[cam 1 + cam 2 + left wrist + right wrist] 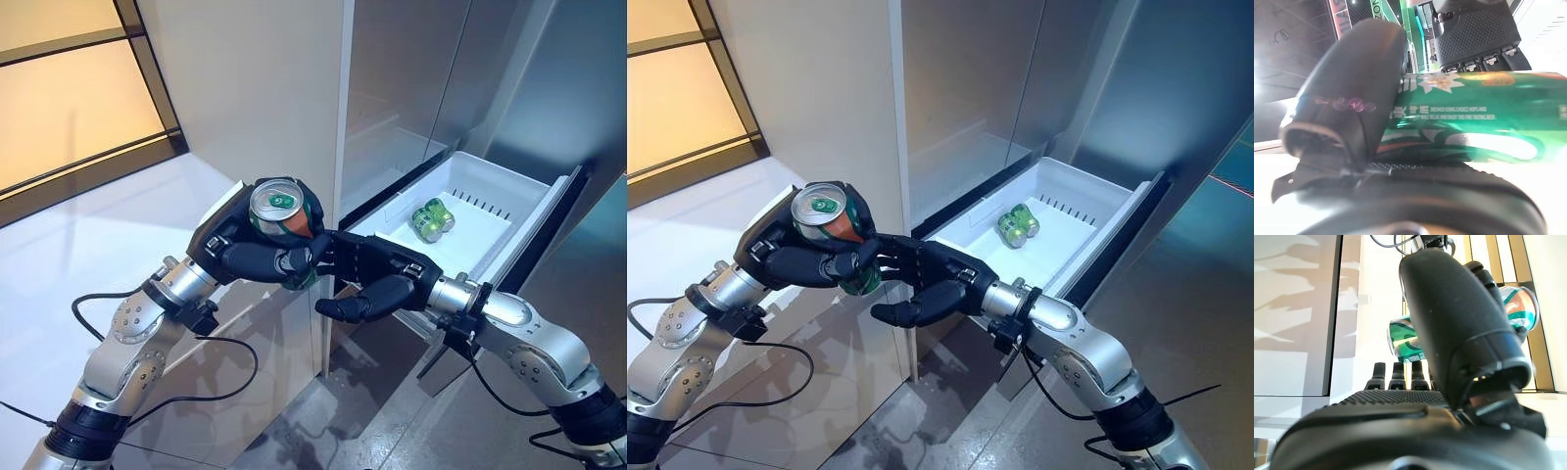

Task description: Put drinks into fridge and close the fridge

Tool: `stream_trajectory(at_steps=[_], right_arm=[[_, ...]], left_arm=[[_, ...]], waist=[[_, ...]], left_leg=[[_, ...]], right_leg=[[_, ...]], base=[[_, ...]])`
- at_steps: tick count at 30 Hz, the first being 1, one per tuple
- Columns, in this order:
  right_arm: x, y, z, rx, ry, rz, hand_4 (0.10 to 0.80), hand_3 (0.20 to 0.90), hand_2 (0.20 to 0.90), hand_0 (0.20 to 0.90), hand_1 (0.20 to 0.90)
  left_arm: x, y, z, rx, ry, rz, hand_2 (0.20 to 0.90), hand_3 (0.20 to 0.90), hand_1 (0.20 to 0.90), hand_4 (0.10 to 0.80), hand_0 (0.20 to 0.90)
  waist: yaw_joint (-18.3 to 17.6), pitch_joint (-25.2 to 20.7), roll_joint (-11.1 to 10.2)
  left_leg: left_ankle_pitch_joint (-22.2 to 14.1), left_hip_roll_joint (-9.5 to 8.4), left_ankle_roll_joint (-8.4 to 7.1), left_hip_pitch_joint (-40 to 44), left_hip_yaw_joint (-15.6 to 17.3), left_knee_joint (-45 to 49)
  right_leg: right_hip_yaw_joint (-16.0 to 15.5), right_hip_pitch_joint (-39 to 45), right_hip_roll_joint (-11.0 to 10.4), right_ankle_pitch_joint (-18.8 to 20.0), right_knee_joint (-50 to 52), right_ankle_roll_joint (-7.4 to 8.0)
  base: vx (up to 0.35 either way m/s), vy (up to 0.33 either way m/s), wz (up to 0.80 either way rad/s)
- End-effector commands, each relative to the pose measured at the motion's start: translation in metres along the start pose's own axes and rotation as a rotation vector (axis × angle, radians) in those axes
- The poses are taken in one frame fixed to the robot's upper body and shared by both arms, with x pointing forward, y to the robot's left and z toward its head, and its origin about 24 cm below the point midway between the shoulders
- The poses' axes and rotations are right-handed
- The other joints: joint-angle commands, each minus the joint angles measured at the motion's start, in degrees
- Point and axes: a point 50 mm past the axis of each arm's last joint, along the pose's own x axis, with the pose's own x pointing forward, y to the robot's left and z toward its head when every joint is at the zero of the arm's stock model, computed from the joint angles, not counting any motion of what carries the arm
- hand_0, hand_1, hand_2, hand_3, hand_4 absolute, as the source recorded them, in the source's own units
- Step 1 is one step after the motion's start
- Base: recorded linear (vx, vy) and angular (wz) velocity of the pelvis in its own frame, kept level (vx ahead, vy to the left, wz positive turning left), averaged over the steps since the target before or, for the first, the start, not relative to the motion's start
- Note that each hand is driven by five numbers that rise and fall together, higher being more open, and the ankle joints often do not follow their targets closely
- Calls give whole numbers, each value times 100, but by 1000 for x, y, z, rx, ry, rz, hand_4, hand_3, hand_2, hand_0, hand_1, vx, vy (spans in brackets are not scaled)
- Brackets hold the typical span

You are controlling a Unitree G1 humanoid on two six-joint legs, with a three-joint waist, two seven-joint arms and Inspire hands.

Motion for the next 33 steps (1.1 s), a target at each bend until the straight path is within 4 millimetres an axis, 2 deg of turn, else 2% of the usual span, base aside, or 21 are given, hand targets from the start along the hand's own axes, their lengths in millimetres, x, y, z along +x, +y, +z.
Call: stream_trajectory(at_steps=[1, 13, 25, 33], right_arm=[[25, 37, 53, -22, -246, 273, 800, 900, 900, 900, 900], [43, 60, 35, 245, -182, 357, 800, 900, 900, 900, 900], [51, 75, 45, 313, -224, 404, 800, 900, 900, 900, 900], [59, 89, 47, 325, -220, 465, 800, 900, 900, 900, 900]], left_arm=[[41, -16, 61, 10, -322, -160, 300, 200, 300, 100, 300], [51, -34, 55, -71, -330, -216, 300, 200, 300, 100, 300], [57, -43, 47, -151, -311, -234, 300, 200, 300, 100, 300], [64, -57, 33, -317, -263, -285, 300, 200, 300, 100, 300]], waist=[[-10, -552, -205], [-2, -528, -189], [-11, -505, -183], [-21, -508, -183]], left_leg=[[-126, -213, 192, 20, 273, -20], [-167, -219, 218, 91, 293, -20], [-162, -225, 236, 125, 324, -20], [-155, -229, 256, 143, 329, -20]], right_leg=[[273, 33, -114, 158, 23, 188], [293, 93, -119, 129, 23, 203], [336, 110, -115, 135, 29, 202], [391, 102, -84, 143, 41, 183]], base=[[0, 0, 0], [10, 2, -2], [8, 2, -2], [0, 0, 0]])
